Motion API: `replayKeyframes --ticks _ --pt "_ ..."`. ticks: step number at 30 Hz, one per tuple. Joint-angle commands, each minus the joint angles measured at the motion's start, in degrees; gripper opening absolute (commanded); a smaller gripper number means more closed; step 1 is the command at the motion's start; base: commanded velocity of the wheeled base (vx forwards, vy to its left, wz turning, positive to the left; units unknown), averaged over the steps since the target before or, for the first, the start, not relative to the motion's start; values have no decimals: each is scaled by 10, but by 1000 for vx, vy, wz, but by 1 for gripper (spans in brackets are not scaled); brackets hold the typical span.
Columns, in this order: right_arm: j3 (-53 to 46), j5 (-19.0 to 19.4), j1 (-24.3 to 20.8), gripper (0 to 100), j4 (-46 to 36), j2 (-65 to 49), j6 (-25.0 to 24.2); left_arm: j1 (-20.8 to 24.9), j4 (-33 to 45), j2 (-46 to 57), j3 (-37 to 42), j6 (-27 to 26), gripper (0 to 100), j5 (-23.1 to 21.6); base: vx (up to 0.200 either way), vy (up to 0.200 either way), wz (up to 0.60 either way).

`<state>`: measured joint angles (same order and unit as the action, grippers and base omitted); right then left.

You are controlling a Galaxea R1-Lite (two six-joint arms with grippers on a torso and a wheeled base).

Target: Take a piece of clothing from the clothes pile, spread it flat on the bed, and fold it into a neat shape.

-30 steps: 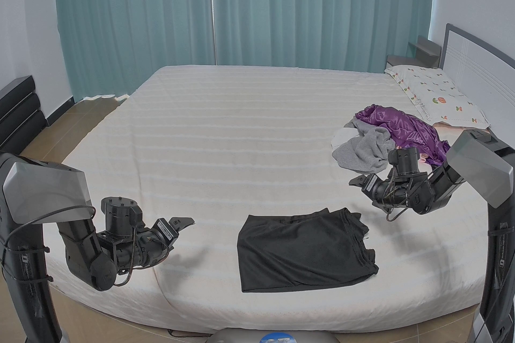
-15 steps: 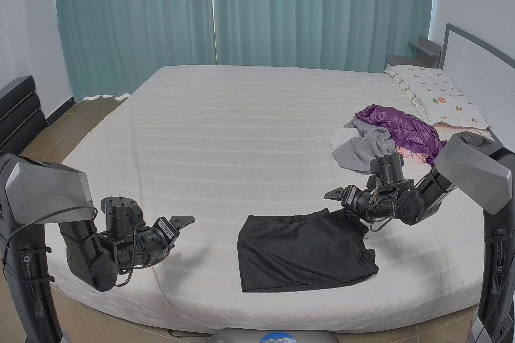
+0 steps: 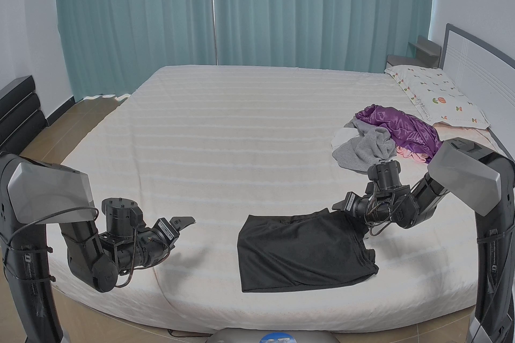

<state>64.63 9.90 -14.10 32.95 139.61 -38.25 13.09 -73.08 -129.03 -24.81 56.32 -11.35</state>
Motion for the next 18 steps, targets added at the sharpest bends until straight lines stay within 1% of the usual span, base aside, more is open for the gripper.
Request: replayKeyframes --ticks 1,9,11,16,18 --pt "-1 0 12 0 0 13 2 0 0 -1 0 0 100 0 0 0 0" --pt "-7 2 43 0 2 5 -17 0 0 -1 3 0 100 0 0 0 0" --pt "-9 4 53 0 2 1 -33 0 0 -1 2 0 100 0 0 0 0" --pt "-14 6 58 0 5 4 -39 0 0 -3 -6 -1 100 1 0 0 0" --pt "-21 6 58 0 19 5 -40 1 2 -9 -20 -11 100 2 0 0 0"
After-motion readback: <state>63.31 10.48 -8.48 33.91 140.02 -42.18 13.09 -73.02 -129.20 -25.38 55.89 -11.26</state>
